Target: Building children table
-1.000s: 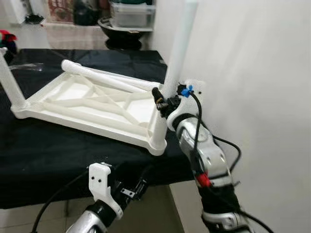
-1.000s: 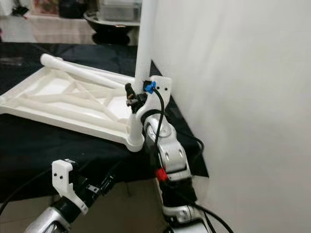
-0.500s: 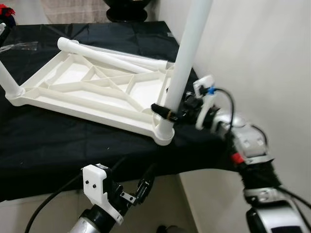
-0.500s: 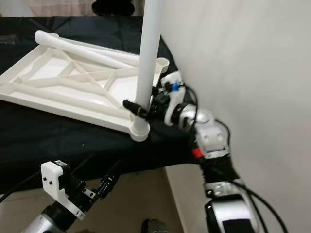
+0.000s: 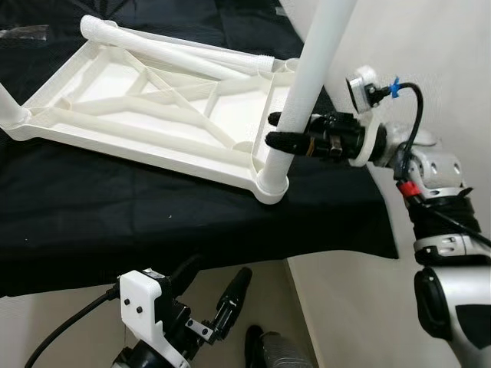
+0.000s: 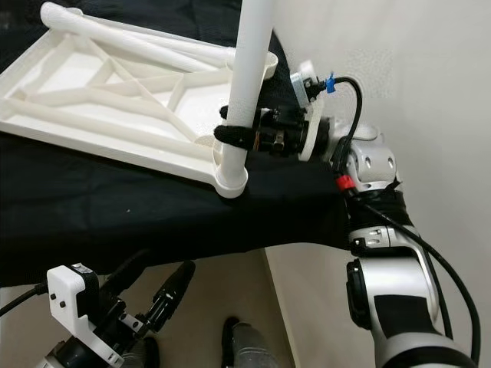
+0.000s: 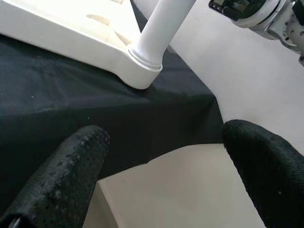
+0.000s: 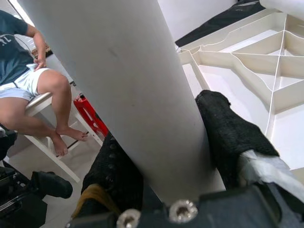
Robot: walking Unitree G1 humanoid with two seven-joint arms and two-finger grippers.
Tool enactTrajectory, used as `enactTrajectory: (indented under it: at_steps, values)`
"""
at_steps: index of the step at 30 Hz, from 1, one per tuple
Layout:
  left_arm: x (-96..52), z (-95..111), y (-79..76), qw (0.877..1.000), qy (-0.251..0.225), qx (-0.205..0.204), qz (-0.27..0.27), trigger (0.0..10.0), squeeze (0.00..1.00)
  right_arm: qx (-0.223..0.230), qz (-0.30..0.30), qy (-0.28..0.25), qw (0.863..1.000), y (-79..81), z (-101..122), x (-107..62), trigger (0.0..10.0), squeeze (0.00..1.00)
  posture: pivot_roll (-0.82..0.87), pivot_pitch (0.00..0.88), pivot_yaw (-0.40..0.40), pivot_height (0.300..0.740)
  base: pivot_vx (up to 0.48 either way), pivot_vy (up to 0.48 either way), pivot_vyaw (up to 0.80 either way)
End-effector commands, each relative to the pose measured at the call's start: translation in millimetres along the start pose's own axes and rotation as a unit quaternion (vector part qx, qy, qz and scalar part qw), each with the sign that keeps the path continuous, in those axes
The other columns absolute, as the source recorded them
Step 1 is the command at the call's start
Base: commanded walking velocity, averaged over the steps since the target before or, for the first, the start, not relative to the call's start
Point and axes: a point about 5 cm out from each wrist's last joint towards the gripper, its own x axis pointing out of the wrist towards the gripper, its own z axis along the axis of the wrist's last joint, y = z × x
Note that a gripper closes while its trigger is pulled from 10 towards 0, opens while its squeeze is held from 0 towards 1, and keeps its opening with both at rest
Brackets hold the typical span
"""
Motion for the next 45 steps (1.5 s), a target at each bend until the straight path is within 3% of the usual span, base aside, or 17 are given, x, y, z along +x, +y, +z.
enactTrajectory:
  at_steps: [1, 11, 17, 19, 20, 22, 23, 24, 29, 34, 35, 37, 38, 40, 41, 43, 45]
  values:
    - [-3.3, -1, -2.8, 1.0, 0.013, -0.009, 0.001, 10.0, 0.0, 0.005, 0.001, -0.018, 1.0, -2.4, 6, -9.0, 0.0, 0.0, 0.09, 0.312, -0.089, 0.74, 0.0, 0.0, 0.0]
    - [0.8, -1, -0.1, 1.0, 0.012, -0.008, 0.002, 10.0, 0.0, -0.017, -0.084, -0.005, 0.996, 0.9, 10, -25.1, 0.0, 0.0, 0.04, 0.294, -0.102, 0.74, 0.0, 0.0, 0.0]
    - [6.5, -3, 3.3, 1.0, 0.009, -0.007, 0.001, 10.0, 0.0, -0.003, -0.178, 0.026, 0.984, 58.7, -11, -9.3, 0.0, 0.0, 0.01, 0.283, -0.127, 0.74, 0.0, 0.0, 0.0]
    - [12.2, -11, 11.2, 1.0, 0.008, -0.009, 0.004, 10.0, 0.0, 0.02, -0.308, 0.07, 0.948, 89.3, -46, -2.4, 0.0, 0.0, -0.04, 0.233, -0.17, 0.74, 0.0, 0.0, 0.0]
    - [18.4, -17, 17.1, 1.0, 0.006, -0.01, 0.007, 10.0, 0.0, 0.048, -0.506, 0.128, 0.851, 94.0, -79, -21.7, 0.0, 0.0, -0.06, 0.173, -0.196, 0.74, 0.0, 0.0, 0.0]
    - [18.4, -17, 17.1, 1.0, 0.006, -0.01, 0.007, 10.0, 0.0, 0.048, -0.506, 0.128, 0.851, 94.0, -79, -21.7, 0.0, 0.0, -0.06, 0.173, -0.196, 0.74, 0.0, 0.0, 0.0]
    - [24.8, -23, 22.5, 1.0, 0.007, -0.011, 0.009, 10.0, 0.0, 0.066, -0.627, 0.183, 0.754, 102.5, -104, -39.5, 0.0, 0.0, -0.06, 0.149, -0.206, 0.74, 0.0, 0.0, 0.0]
    - [36.2, -32, 30.0, 1.0, 0.01, -0.012, 0.01, 10.0, 0.0, 0.094, -0.622, 0.208, 0.749, 96.4, -139, -18.1, 0.0, 0.0, -0.02, 0.056, -0.209, 0.74, 0.0, 0.0, 0.0]
    - [68.4, -50, 60.8, 0.999, 0.014, -0.008, 0.029, 10.0, 0.0, 0.164, -0.546, 0.145, 0.808, 39.4, -147, 87.1, 0.0, 0.0, 0.01, 0.0, -0.198, 0.74, 0.0, 0.0, 0.0]
    - [80.0, -51, 70.6, 0.999, 0.01, 0.004, 0.037, 10.0, 0.0, 0.158, -0.543, 0.132, 0.814, 30.1, -130, 103.0, 0.0, 0.0, 0.01, 0.0, -0.188, 0.74, 0.0, 0.0, 0.0]
    - [84.2, -52, 75.4, 0.999, 0.011, 0.001, 0.04, 10.0, 0.0, 0.159, -0.542, 0.136, 0.814, 30.8, -128, 103.8, 5.2, 0.0, 0.01, 0.0, -0.18, 0.74, 0.0, 0.0, 0.0]
    - [86.9, -52, 78.7, 0.999, 0.011, -0.002, 0.042, 10.0, 0.0, 0.159, -0.542, 0.14, 0.813, 31.6, -127, 104.0, 5.2, 0.0, 0.01, 0.0, -0.18, 0.74, 0.0, 0.0, 0.0]
    - [88.0, -53, 81.1, 0.999, 0.011, -0.002, 0.042, 10.0, 0.0, 0.162, -0.537, 0.143, 0.815, 33.0, -130, 102.5, 10.0, 0.0, 0.01, 0.0, -0.166, 0.74, 0.0, 0.0, 0.0]
    - [87.9, -55, 82.8, 0.999, 0.013, -0.001, 0.042, 10.0, 0.0, 0.155, -0.52, 0.151, 0.826, 35.5, -134, 99.1, 10.0, 0.27, 0.0, 0.0, -0.156, 0.74, 0.0, 0.0, 0.0]
    - [88.4, -56, 84.8, 0.999, 0.013, 0.0, 0.041, 10.0, 0.0, 0.156, -0.515, 0.148, 0.83, 33.7, -139, 95.6, 10.0, 0.72, 0.0, 0.0, -0.152, 0.74, 0.0, 0.0, 0.0]
    - [88.7, -57, 86.2, 0.999, 0.013, 0.0, 0.04, 10.0, 0.0, 0.158, -0.514, 0.145, 0.831, 32.0, -142, 92.7, 10.0, 0.72, 0.0, 0.0, -0.152, 0.74, 0.0, 0.0, 0.0]
    - [86.1, -57, 90.0, 0.999, 0.026, 0.013, 0.042, 10.0, 0.0, 0.134, -0.48, 0.106, 0.861, 28.6, -142, 70.0, 10.0, 1.0, -0.03, 0.0, -0.114, 0.74, 0.0, 0.0, 0.0]
